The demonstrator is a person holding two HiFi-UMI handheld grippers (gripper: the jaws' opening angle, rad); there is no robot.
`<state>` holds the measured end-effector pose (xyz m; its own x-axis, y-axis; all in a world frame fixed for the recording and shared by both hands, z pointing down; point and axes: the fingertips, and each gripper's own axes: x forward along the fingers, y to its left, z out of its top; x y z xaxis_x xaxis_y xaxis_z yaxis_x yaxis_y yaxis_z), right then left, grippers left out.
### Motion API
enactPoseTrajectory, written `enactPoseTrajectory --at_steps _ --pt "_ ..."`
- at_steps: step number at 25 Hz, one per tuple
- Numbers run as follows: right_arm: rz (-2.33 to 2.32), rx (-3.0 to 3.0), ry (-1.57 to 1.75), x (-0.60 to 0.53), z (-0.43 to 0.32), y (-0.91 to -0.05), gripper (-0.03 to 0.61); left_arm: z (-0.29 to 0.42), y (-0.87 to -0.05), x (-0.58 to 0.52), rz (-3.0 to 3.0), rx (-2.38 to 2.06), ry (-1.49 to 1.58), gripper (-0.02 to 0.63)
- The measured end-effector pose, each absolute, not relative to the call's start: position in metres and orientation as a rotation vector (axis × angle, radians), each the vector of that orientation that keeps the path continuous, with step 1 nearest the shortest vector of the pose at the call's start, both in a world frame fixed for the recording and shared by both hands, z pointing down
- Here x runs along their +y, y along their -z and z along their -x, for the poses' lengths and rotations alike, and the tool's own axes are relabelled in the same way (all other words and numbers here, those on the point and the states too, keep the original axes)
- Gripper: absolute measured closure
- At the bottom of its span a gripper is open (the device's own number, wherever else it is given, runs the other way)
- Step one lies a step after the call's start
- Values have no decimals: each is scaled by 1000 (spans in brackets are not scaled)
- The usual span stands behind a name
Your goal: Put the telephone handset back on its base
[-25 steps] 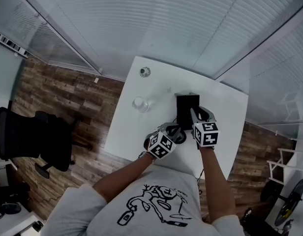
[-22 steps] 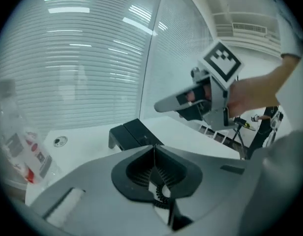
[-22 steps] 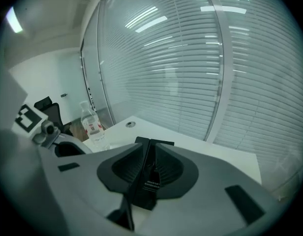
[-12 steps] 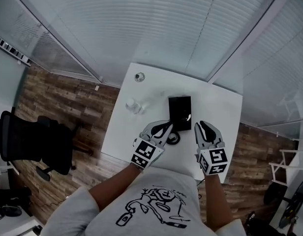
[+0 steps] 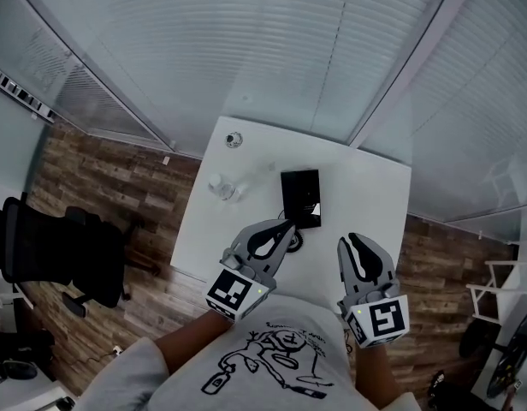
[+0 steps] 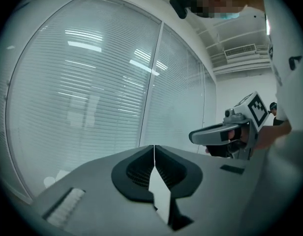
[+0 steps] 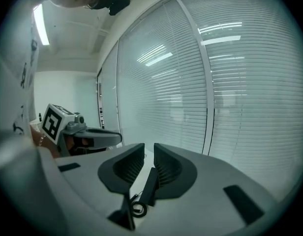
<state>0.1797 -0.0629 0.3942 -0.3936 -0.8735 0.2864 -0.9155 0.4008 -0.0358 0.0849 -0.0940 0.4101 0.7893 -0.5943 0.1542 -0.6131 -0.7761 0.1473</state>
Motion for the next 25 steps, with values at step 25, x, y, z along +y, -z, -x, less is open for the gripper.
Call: enactPoseTrajectory --at_steps 25 --pt "-1635 -2474 -141 -35 -153 -323 526 -74 -328 -66 -2852 -899 53 607"
